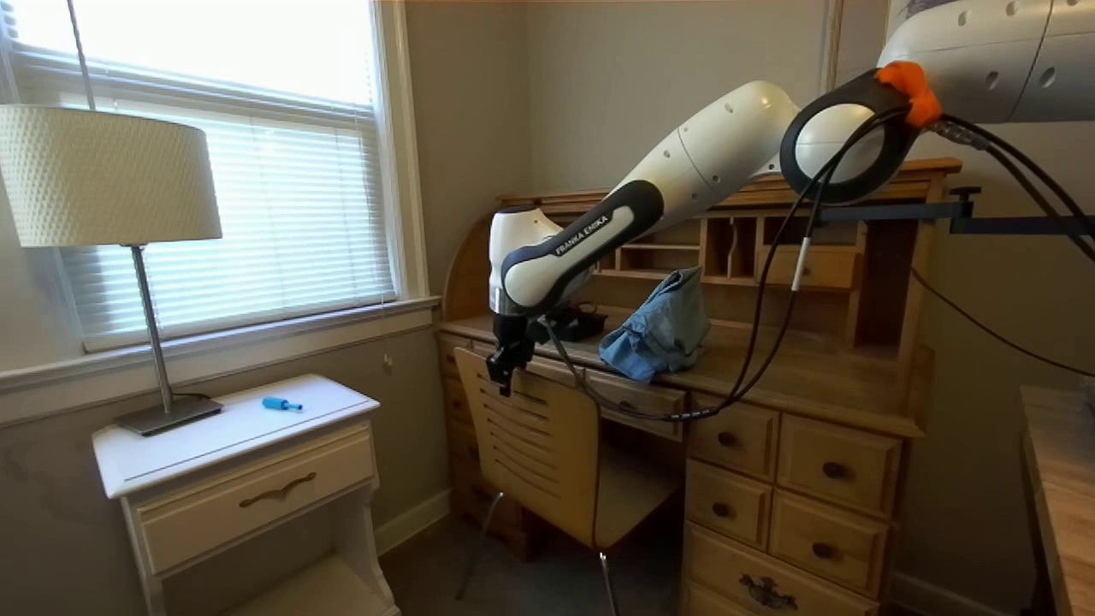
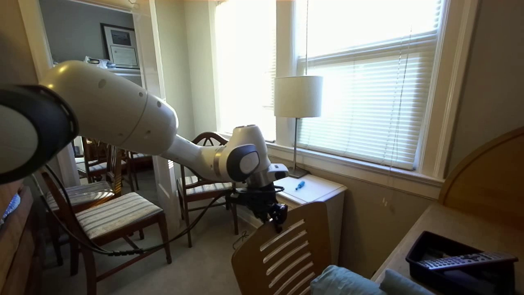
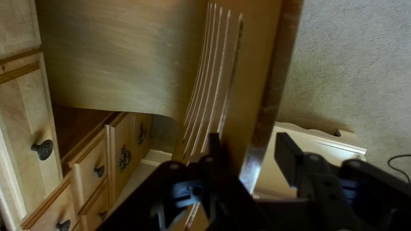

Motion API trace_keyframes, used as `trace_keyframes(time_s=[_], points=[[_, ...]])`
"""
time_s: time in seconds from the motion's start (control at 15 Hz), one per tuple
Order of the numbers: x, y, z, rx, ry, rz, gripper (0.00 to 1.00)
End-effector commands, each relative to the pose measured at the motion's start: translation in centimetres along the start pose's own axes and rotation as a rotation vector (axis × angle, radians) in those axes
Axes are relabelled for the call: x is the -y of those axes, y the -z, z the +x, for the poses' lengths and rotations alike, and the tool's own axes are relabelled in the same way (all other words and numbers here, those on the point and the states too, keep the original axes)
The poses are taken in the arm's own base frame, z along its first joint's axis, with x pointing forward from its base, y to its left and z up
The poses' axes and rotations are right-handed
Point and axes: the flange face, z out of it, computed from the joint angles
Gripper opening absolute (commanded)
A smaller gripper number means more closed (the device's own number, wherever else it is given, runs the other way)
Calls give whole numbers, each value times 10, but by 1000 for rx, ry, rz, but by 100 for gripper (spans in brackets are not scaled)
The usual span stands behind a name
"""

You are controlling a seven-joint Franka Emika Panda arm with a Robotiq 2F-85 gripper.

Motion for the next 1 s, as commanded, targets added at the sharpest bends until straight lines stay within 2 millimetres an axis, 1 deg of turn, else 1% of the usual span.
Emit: trace_keyframes(time_s=[0.0, 0.13, 0.2, 0.33, 0.47, 0.67, 0.93], points=[[1, -2, 0, -13, -7, -3, 18], [-2, 1, 1, -12, -13, 11, 4], [-4, 4, 2, -14, -13, 31, 1], [-6, 12, 6, -23, -27, 70, 5], [-5, 17, 9, -34, -23, 77, 5], [9, 22, 14, -62, 17, 96, 5], [35, 30, 19, -79, 86, 99, 5]])
